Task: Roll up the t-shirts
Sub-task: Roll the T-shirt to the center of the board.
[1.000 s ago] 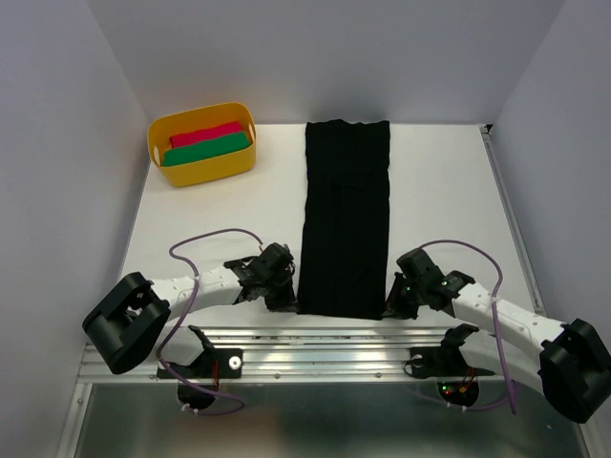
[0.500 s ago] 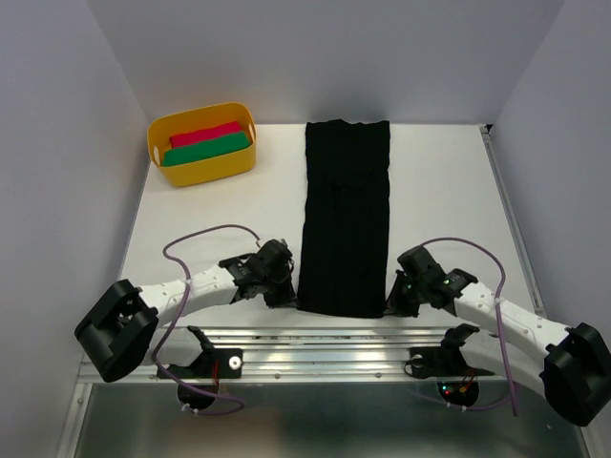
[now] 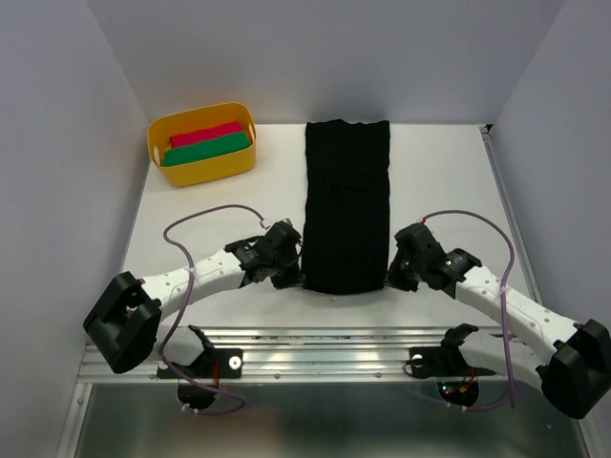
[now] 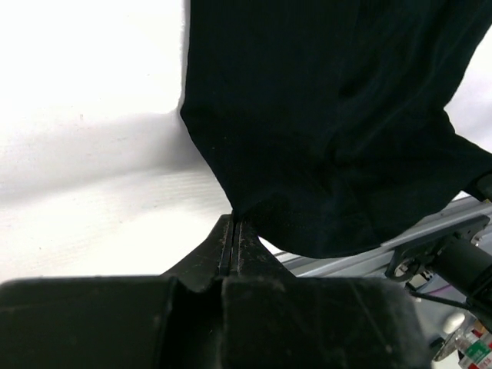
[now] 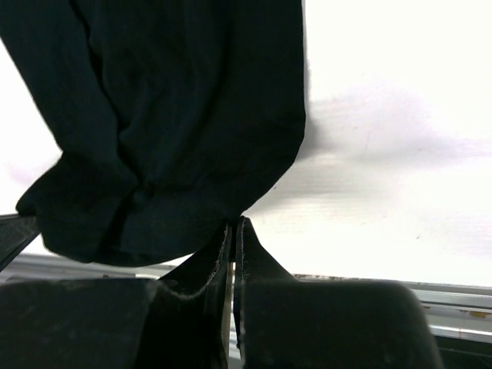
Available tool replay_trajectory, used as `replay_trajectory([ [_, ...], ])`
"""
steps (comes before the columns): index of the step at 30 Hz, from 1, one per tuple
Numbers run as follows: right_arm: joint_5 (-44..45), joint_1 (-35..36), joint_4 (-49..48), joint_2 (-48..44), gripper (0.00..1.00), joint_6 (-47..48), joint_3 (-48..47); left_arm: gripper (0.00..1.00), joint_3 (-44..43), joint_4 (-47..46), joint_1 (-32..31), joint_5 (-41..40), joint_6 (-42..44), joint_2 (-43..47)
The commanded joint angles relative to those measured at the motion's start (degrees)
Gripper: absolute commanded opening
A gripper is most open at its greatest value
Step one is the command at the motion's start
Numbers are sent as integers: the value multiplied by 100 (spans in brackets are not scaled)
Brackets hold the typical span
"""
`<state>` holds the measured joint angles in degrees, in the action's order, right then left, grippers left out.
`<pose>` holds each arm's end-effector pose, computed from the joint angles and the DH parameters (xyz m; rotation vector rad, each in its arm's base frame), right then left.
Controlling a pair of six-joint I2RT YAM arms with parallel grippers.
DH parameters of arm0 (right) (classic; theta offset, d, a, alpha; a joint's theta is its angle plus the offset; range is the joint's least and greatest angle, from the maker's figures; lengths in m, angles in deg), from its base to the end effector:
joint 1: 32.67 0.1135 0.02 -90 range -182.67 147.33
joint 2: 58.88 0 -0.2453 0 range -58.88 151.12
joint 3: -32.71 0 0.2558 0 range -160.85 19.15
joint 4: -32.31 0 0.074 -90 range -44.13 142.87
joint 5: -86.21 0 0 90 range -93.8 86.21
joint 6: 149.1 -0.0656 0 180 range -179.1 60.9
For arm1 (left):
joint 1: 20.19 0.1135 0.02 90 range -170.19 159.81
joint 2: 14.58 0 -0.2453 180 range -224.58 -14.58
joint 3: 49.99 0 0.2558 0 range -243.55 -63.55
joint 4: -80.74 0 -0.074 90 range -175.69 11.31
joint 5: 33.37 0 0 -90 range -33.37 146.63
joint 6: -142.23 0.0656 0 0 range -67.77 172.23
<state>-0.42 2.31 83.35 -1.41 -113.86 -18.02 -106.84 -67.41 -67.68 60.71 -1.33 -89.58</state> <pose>0.1796 0.1210 0.1723 0.4793 2.6175 0.4867 0.1920 -0.2163 0.1639 -0.1055 2.6353 -0.8006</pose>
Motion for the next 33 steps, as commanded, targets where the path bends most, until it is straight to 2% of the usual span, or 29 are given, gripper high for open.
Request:
replay_trajectory([
  [1,611,53,120,229,1,159,-422,0,-303,140,81,-258,127,-155],
  [27,1481,53,-443,1319,2,422,-853,0,-1199,-18,398,-671,794,-1605],
  [31,1622,53,-495,1433,6,493,-950,0,-1410,35,398,-759,899,-1711],
  [33,1762,53,-496,1530,10,554,-1029,4,-1594,87,407,-794,961,-1781],
])
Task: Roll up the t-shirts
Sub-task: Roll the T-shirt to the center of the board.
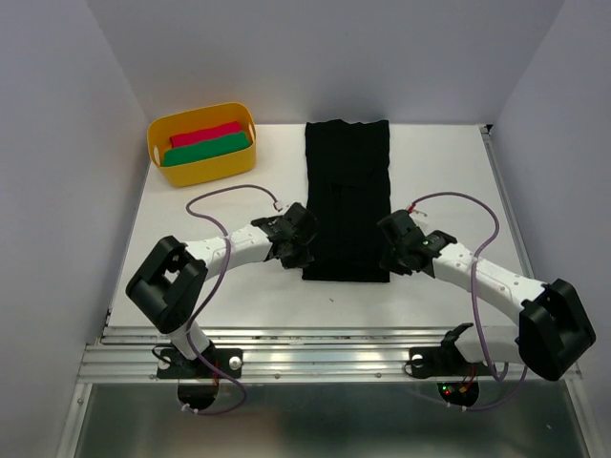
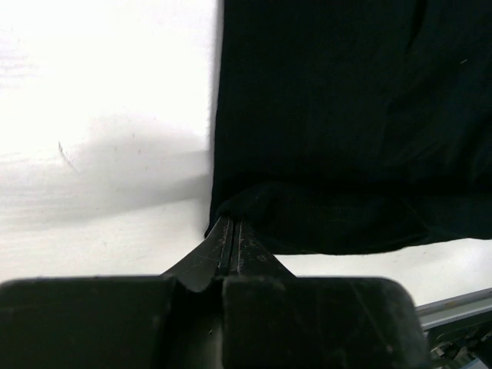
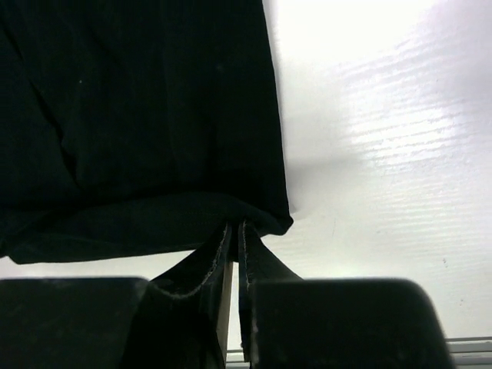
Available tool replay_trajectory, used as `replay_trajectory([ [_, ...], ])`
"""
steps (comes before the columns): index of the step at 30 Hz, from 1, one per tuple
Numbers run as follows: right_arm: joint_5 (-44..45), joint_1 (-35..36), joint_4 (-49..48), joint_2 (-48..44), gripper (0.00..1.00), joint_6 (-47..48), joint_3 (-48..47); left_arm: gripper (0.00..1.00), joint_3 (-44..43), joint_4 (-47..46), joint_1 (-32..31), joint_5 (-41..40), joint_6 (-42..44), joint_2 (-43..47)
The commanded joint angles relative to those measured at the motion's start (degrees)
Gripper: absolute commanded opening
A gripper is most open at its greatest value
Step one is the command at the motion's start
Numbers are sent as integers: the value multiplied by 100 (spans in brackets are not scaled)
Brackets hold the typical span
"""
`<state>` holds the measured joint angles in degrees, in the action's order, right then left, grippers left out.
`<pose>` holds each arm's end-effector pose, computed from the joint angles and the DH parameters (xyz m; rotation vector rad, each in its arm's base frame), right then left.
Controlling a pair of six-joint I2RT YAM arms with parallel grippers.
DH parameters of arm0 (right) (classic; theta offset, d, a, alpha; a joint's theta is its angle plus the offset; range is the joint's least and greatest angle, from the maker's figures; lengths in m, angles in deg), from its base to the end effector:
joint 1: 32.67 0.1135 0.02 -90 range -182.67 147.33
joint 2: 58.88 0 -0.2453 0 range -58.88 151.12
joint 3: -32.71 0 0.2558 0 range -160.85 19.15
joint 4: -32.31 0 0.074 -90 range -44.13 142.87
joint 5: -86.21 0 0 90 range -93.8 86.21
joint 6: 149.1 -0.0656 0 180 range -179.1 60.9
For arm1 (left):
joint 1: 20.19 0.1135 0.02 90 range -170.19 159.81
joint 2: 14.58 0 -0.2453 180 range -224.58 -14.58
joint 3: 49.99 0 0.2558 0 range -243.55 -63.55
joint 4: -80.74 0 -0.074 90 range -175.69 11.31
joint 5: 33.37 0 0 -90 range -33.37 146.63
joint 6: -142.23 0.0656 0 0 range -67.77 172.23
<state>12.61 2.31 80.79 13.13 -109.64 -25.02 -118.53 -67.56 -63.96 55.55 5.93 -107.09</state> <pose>0.2194 0.1309 0.1620 0.4417 2.5624 0.1525 0.2487 -0.2365 0.1394 -0.0662 2.6487 -0.5614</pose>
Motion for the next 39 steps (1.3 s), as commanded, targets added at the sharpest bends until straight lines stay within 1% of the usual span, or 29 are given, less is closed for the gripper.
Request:
replay_trajectory([
  [1,512,53,-248,111,16,167,-408,8,-495,190,35,-339,279,-48],
  [3,557,53,-240,112,25,203,-488,15,-724,287,44,-419,324,-57],
  [4,566,53,-240,94,32,220,-514,21,-803,383,44,-515,350,-39],
  [5,566,53,-231,42,36,255,-567,35,-943,428,44,-568,385,22],
  [6,566,53,-214,7,43,264,-593,40,-1005,472,44,-629,394,57],
  [7,566,53,-187,-29,47,290,-611,49,-1058,533,44,-769,420,118],
  [10,461,53,-99,-134,55,588,-743,50,-1173,647,44,-1007,412,365],
  [12,338,53,41,-143,55,686,-857,50,-1138,665,44,-1026,403,488],
  [13,302,53,94,-161,55,721,-875,50,-1103,683,44,-973,377,575],
  [15,171,53,147,-248,53,748,-831,41,-901,587,26,-790,376,725],
  [16,118,53,138,-249,51,748,-787,35,-813,543,0,-719,385,769],
  [17,-30,53,69,-301,49,713,-726,24,-647,499,-44,-657,368,813],
  [18,-136,53,7,-336,45,704,-656,18,-558,438,-70,-604,342,848],
  [19,-242,53,-72,-345,32,695,-568,12,-471,359,-105,-430,324,892],
  [20,-426,53,-203,-328,25,643,-419,0,-400,184,-132,-332,324,901],
  [21,-506,105,-257,-310,20,616,-357,0,-286,104,-184,-236,332,875],
  [22,-585,105,-327,-284,12,590,-313,0,-233,-62,-211,-43,315,858],
  [23,-725,158,-441,-205,11,581,-243,0,-189,-134,-246,20,306,788],
  [26,-771,158,-503,-38,10,589,-242,0,-197,-318,-290,108,271,629],
  [29,-709,158,-521,103,11,598,-312,0,-267,-441,-308,459,315,401],
  [31,-822,158,-626,208,11,633,-374,0,-346,-555,-334,634,359,234],
  [36,-1596,158,-1188,454,10,616,-348,0,-417,-776,-352,1118,438,-161],
  [39,-2079,290,-1408,717,11,695,-356,0,-338,-960,-352,1365,412,-302],
])
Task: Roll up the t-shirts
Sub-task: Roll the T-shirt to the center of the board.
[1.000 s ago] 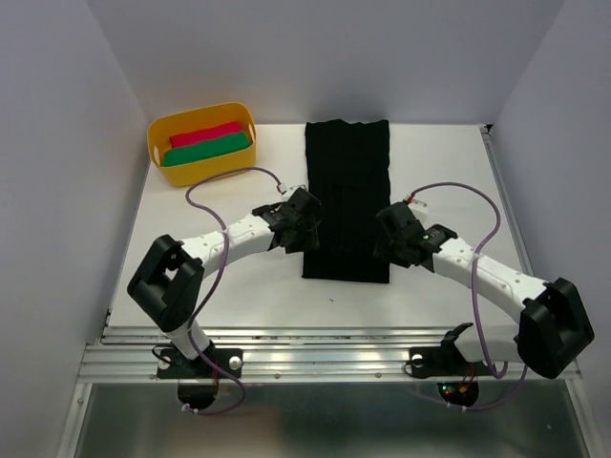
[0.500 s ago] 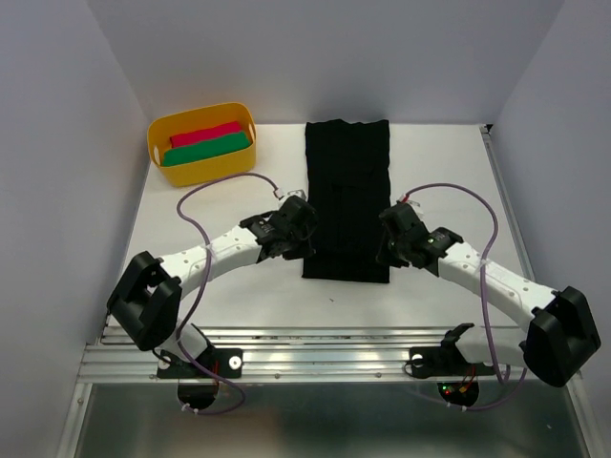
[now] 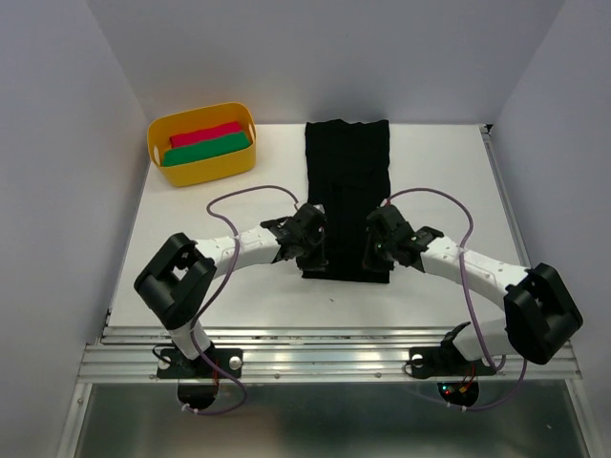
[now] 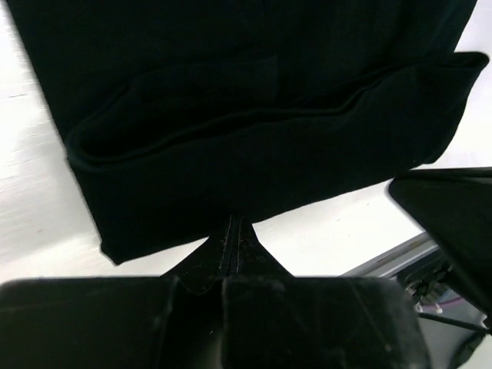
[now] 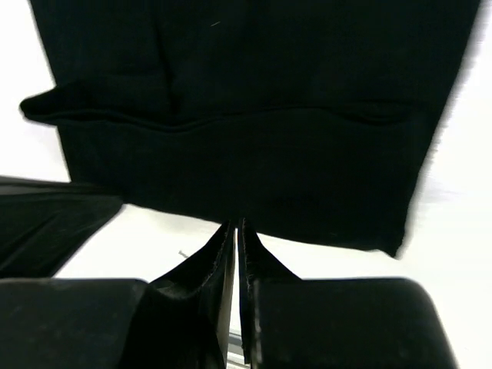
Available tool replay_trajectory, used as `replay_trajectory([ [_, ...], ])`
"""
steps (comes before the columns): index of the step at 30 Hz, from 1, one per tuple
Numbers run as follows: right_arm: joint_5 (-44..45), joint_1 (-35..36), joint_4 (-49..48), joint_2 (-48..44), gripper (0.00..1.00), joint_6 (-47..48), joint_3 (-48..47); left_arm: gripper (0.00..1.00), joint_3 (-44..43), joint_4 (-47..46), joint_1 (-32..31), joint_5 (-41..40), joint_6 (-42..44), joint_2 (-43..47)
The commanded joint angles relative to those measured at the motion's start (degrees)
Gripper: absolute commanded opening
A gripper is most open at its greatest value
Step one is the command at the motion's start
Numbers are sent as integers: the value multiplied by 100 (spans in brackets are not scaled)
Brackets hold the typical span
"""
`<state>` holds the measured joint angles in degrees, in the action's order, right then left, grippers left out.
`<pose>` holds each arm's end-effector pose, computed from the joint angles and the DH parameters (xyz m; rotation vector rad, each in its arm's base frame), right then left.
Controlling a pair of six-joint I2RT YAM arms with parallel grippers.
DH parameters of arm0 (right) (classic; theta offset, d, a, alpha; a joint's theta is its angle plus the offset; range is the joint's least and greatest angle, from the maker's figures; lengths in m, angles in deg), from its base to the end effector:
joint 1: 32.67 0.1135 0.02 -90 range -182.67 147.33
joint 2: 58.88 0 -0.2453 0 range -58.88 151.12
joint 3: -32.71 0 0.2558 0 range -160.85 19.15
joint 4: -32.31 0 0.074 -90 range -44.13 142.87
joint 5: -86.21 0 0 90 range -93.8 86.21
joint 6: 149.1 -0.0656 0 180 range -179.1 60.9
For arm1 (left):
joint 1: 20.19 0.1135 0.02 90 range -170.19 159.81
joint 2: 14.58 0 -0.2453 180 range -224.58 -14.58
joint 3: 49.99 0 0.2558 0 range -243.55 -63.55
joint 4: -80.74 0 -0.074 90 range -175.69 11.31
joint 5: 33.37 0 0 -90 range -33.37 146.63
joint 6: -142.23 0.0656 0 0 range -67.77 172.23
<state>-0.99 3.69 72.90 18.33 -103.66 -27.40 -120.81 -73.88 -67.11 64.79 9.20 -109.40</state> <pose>0.2312 0.1662 0.1596 0.2079 2.6380 0.4482 0.2423 -0.2728 0.1484 0.1579 2.6142 -0.8170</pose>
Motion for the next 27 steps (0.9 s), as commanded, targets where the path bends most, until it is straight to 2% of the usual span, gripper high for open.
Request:
replay_trajectory([
  [1,-764,213,-646,259,11,105,-118,0,-76,-364,-37,440,58,-97],
  [5,-668,214,-743,593,11,96,-4,0,-5,-276,-37,107,40,-203],
  [11,430,214,-313,1173,11,473,-56,0,-14,58,-28,-464,198,-256],
  [16,458,214,-119,955,10,518,-153,0,-66,286,-37,-754,295,-273],
  [21,107,214,-110,568,10,404,-250,0,-189,260,-90,-720,356,86],
  [27,378,214,-136,601,10,211,-364,0,-76,-267,-142,-70,225,193],
])
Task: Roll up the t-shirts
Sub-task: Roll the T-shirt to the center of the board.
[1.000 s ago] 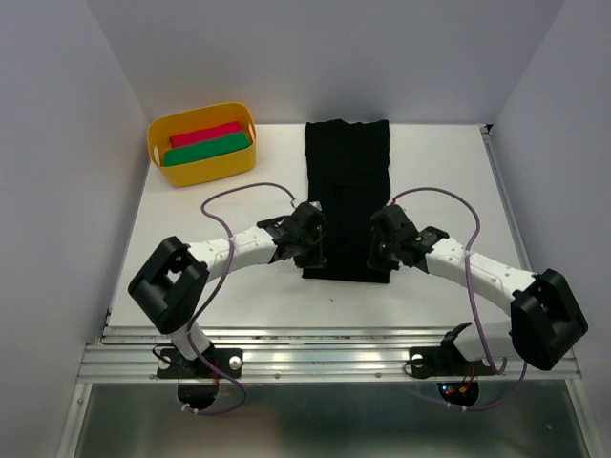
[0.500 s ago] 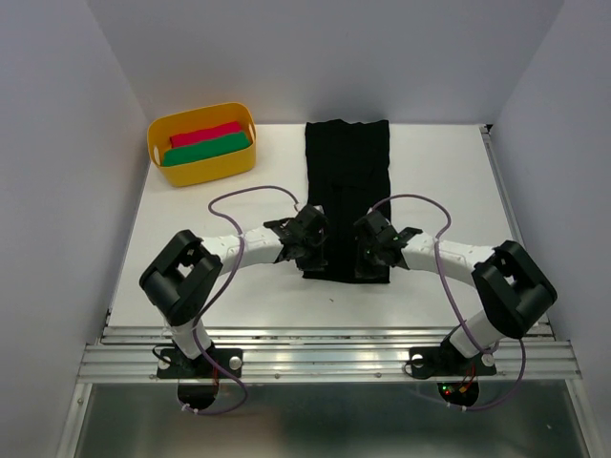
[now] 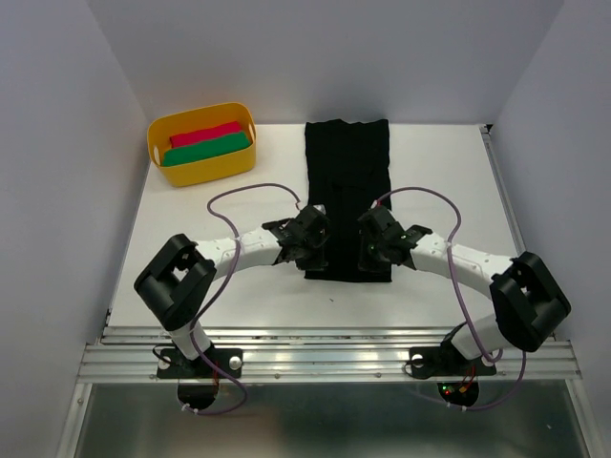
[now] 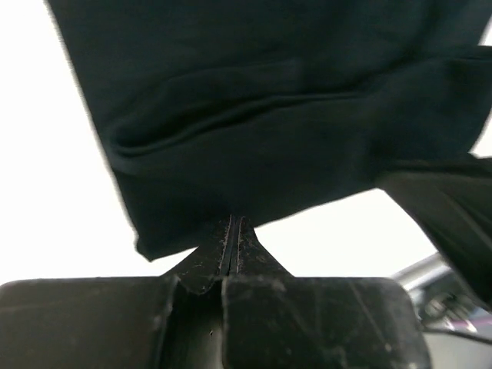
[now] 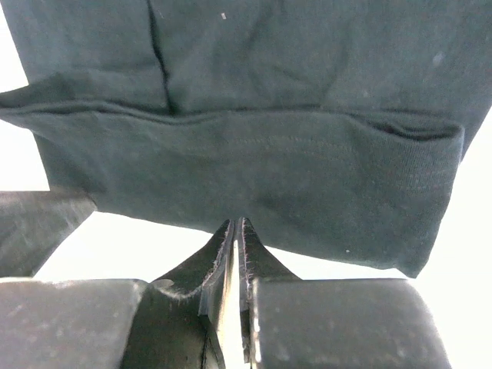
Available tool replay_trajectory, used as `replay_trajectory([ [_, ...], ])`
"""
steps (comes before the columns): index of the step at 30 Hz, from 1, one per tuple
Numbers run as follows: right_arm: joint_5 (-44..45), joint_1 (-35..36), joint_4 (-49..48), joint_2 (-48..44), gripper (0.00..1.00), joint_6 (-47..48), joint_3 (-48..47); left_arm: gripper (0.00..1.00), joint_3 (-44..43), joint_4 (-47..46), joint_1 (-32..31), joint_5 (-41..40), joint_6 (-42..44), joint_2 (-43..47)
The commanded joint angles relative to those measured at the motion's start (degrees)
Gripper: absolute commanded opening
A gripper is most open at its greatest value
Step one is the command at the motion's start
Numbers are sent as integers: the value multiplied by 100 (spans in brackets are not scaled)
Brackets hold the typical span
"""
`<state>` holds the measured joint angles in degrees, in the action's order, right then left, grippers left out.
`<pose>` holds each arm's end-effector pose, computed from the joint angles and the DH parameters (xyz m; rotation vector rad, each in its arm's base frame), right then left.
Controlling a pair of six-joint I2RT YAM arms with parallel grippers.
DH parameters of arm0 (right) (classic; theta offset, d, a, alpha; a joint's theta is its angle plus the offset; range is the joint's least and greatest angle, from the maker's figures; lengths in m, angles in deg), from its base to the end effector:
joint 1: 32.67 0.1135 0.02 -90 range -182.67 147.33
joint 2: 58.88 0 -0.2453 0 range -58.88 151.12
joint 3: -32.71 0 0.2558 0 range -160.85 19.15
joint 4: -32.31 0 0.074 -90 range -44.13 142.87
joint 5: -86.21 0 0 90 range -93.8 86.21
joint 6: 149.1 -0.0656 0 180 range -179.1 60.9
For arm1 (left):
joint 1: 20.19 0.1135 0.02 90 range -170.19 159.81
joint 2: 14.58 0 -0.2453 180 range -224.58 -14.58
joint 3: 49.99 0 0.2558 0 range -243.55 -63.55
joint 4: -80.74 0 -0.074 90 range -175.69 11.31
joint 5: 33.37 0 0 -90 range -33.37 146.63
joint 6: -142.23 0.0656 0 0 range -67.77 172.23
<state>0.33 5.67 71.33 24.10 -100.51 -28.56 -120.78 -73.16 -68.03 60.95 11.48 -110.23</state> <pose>0.2350 0.1798 0.1407 0.0969 2.6782 0.3747 0.2407 -0.2732 0.1418 0.1964 2.6058 -0.7174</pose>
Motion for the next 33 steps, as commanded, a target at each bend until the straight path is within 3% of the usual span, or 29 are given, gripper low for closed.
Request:
replay_trajectory([
  [1,247,15,21,86,10,-104,-257,0,-60,-453,-51,463,-38,232],
  [9,238,15,-207,447,10,-166,-108,0,204,-1060,-95,790,-311,-189],
  [19,379,15,-339,456,10,-280,411,0,529,-806,55,351,32,-410],
  [33,923,-284,12,-212,9,-148,648,0,757,-463,310,61,340,73],
])
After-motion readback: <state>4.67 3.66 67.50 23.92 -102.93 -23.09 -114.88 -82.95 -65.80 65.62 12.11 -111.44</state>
